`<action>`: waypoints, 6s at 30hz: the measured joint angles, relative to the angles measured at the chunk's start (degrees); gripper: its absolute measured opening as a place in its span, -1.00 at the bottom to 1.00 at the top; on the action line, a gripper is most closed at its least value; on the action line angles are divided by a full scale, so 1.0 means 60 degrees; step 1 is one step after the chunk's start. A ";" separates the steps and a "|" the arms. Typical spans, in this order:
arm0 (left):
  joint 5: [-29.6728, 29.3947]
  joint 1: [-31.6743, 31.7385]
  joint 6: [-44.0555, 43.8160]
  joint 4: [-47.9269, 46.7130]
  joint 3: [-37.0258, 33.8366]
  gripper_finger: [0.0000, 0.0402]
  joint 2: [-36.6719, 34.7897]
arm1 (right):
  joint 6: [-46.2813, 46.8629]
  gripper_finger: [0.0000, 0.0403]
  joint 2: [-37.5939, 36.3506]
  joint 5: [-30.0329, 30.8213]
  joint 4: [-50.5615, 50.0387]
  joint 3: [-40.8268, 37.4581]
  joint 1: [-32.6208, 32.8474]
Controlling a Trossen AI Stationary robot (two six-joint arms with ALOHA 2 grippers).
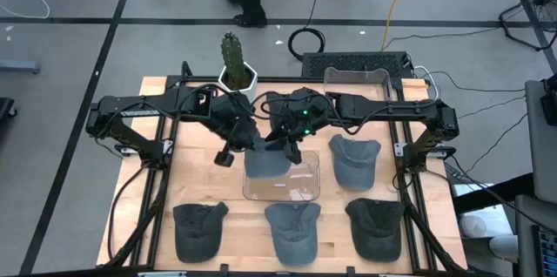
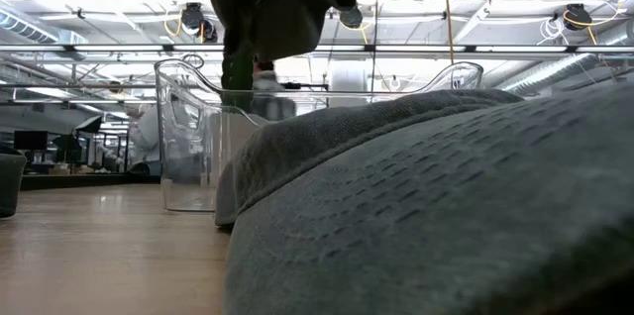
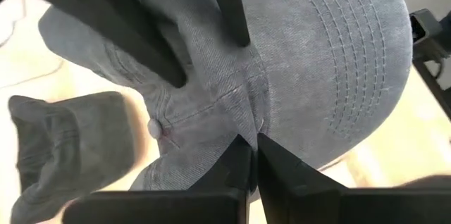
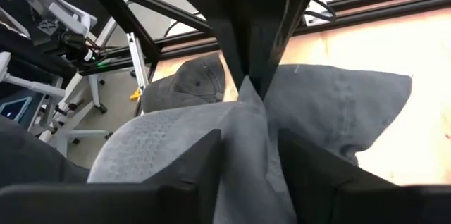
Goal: Pick & Place hat
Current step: Put the top left gray cap into the top transparent bin
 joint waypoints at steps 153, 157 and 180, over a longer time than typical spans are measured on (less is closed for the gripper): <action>-0.4044 0.0521 -0.7500 0.2586 0.0000 -0.54 -0.3384 | 0.5061 -0.08 -0.2830 0.3087 -0.1652 -0.4806 -0.8163; -0.3851 0.0521 -0.7491 0.2401 0.0000 -0.54 -0.3370 | 0.4870 0.13 -0.2834 0.3565 -0.0966 -0.5091 -0.8105; -0.3567 0.0521 -0.7587 0.2375 0.0000 -0.54 -0.3399 | 0.4694 -0.12 -0.2830 0.2273 0.1985 -0.7434 -0.7743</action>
